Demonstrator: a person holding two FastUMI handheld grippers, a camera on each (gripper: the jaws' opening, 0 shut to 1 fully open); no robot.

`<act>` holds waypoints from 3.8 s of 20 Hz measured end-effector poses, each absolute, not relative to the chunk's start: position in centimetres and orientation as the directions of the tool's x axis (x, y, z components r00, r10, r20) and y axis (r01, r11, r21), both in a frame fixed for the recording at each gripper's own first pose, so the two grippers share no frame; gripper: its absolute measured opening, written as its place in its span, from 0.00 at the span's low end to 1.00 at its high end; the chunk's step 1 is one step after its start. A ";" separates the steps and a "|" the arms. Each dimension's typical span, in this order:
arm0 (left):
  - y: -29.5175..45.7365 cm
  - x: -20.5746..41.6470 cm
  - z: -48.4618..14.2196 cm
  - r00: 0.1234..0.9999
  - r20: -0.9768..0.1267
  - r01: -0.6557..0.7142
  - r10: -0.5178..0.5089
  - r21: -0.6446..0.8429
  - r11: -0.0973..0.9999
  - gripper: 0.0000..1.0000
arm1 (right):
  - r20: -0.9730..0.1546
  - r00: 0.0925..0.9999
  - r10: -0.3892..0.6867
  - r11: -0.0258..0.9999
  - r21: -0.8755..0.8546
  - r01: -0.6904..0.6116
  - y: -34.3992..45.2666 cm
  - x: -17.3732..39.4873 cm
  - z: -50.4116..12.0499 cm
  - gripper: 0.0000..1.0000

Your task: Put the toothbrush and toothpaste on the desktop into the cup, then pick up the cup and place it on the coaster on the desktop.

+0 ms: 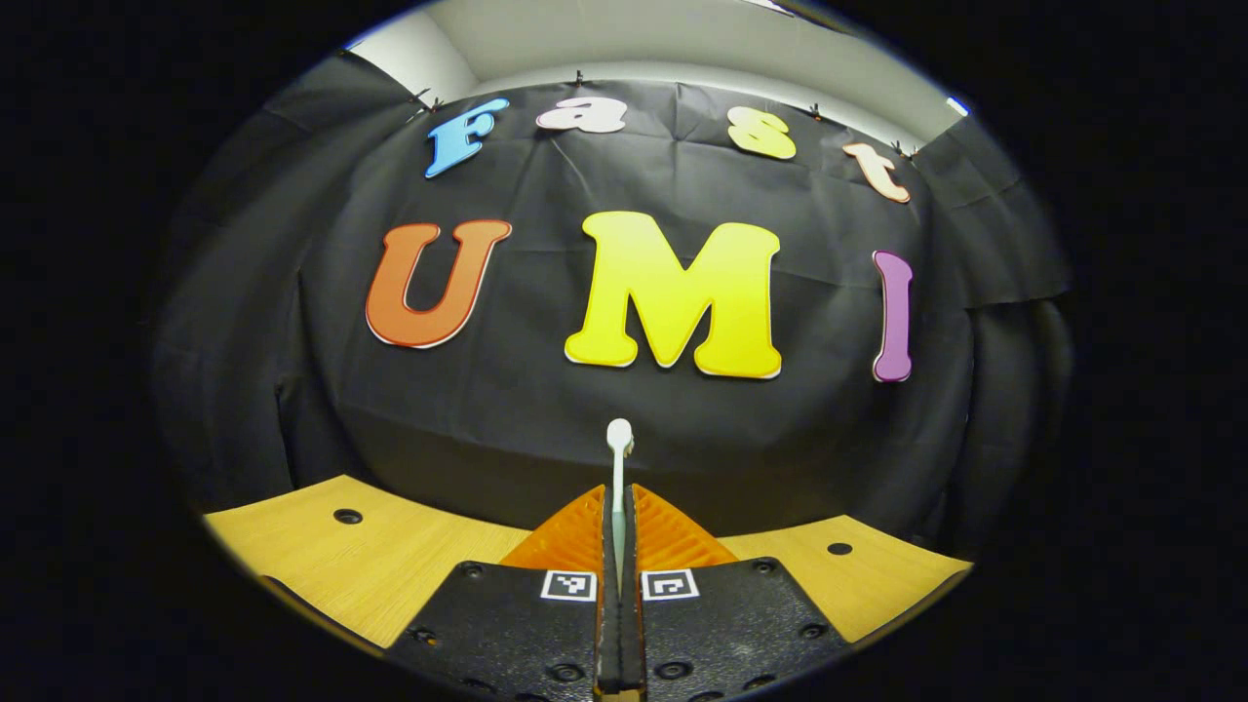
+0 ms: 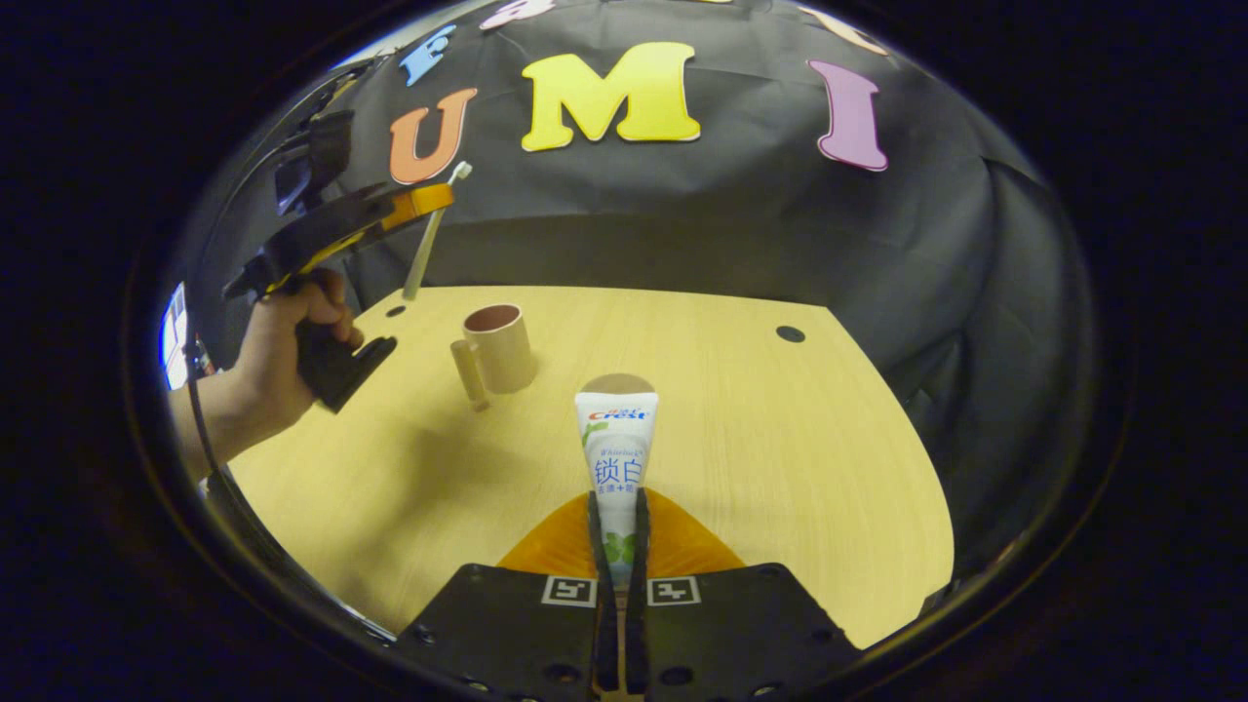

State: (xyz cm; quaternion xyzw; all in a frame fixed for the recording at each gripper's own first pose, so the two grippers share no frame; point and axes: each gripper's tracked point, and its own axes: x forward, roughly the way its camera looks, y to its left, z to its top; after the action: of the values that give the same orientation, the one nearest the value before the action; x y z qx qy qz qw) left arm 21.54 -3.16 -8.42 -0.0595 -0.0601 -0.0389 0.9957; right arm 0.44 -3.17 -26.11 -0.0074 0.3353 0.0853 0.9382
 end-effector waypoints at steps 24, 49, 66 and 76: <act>-4.4 29.3 -13.1 0.990 0.129 0.078 -0.057 -0.165 0.983 0.03 | -0.687 0.705 0.174 0.984 0.156 -0.090 -4.2 0.3 -29.8 0.04; -4.0 25.7 -14.6 0.997 0.029 0.069 -0.067 -0.111 0.991 0.93 | -0.655 0.732 0.188 0.982 0.150 -0.118 -2.9 1.1 -28.8 0.04; 7.5 14.4 -10.9 0.994 -0.048 -0.097 0.096 -0.017 0.995 0.96 | -0.318 0.858 0.403 0.915 0.144 -0.376 11.2 12.6 -17.5 0.04; 10.7 10.8 -12.0 0.982 -0.122 -0.143 0.141 -0.006 0.990 0.97 | -0.064 0.877 0.477 0.878 0.077 -0.472 20.3 20.7 -16.1 0.04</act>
State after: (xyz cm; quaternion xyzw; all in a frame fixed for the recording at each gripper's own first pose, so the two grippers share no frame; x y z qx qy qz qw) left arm 10.84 10.71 -11.96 -0.0072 0.0609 0.0713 0.9956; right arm 20.70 20.26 -16.07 0.0294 0.0407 0.2450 0.9682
